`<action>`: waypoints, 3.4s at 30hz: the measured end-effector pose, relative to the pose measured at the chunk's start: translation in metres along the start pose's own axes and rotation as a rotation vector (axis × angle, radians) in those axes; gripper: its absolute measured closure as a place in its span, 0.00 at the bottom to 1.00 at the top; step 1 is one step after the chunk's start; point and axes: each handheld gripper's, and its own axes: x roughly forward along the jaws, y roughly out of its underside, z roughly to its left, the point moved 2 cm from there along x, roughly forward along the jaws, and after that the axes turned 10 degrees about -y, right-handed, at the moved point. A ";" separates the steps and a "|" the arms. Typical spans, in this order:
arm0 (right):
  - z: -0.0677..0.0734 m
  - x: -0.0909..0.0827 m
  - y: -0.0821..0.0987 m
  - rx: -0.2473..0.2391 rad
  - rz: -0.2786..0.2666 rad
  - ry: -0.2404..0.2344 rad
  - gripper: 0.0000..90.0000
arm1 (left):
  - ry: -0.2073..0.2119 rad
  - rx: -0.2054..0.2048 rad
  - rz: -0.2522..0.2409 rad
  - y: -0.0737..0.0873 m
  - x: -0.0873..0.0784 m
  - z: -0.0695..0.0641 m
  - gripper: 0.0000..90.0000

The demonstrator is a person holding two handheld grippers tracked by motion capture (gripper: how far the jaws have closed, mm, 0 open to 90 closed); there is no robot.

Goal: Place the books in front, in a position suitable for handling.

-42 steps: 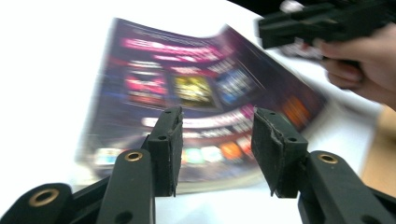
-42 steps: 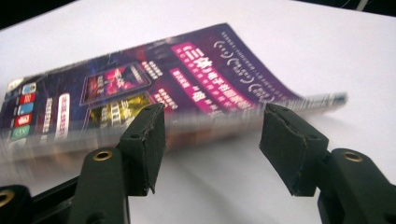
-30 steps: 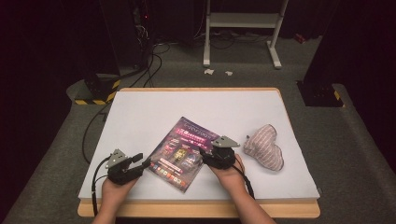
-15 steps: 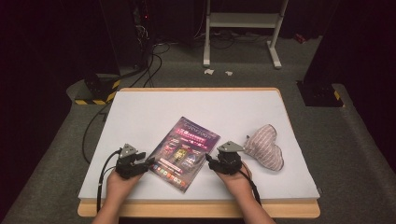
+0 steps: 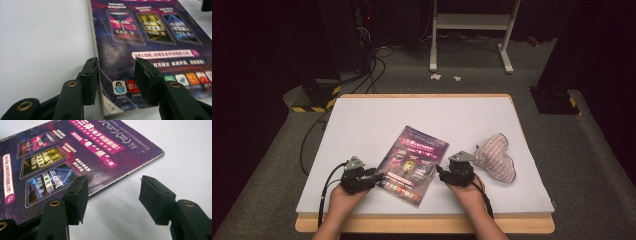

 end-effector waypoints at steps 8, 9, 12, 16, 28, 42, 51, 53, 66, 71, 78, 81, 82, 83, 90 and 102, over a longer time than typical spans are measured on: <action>-0.014 -0.002 0.005 0.050 0.023 -0.010 0.44 | 0.074 0.048 0.011 -0.002 0.004 -0.026 0.60; -0.015 -0.001 0.005 0.049 0.026 -0.012 0.44 | 0.081 0.051 0.013 -0.002 0.004 -0.028 0.60; -0.015 0.000 0.006 0.058 0.034 -0.020 0.44 | 0.110 0.067 0.014 -0.002 0.005 -0.036 0.60; -0.016 0.003 0.007 0.072 0.052 -0.040 0.44 | 0.139 0.089 0.015 -0.002 0.007 -0.047 0.60; -0.022 0.014 -0.002 0.082 0.045 -0.005 0.46 | 0.165 0.141 0.020 -0.002 0.007 -0.064 0.62; -0.014 0.011 0.002 0.071 0.040 0.000 0.49 | 0.142 0.122 0.010 -0.002 0.007 -0.056 0.66; -0.007 0.005 0.000 0.005 0.018 0.019 0.48 | 0.096 0.132 -0.036 -0.004 0.004 -0.048 0.63; -0.005 -0.007 -0.006 -0.044 -0.019 0.053 0.45 | 0.066 0.133 -0.081 -0.007 0.000 -0.043 0.58; -0.061 -0.088 -0.006 -0.024 -0.131 0.240 0.38 | -0.033 0.079 -0.097 -0.013 0.003 -0.011 0.42; -0.083 -0.103 0.002 0.025 -0.117 0.274 0.30 | -0.036 0.073 -0.088 -0.013 0.007 -0.007 0.41; -0.116 -0.083 0.025 0.153 -0.019 0.268 0.28 | -0.036 0.076 -0.061 -0.013 0.009 -0.006 0.34; -0.121 -0.074 0.031 0.169 0.021 0.245 0.30 | -0.042 0.076 -0.061 -0.014 0.008 -0.006 0.34; -0.122 -0.072 0.032 0.162 0.032 0.245 0.33 | -0.032 0.064 -0.062 -0.015 0.008 -0.006 0.34; -0.122 -0.071 0.033 0.151 0.038 0.250 0.37 | -0.027 0.054 -0.062 -0.015 0.008 -0.006 0.34; -0.122 -0.072 0.033 0.107 0.048 0.272 0.71 | -0.024 0.042 -0.086 -0.017 0.004 -0.003 0.33; -0.050 -0.080 0.004 -0.033 -0.099 0.027 0.72 | -0.050 0.043 -0.107 -0.017 0.001 0.000 0.35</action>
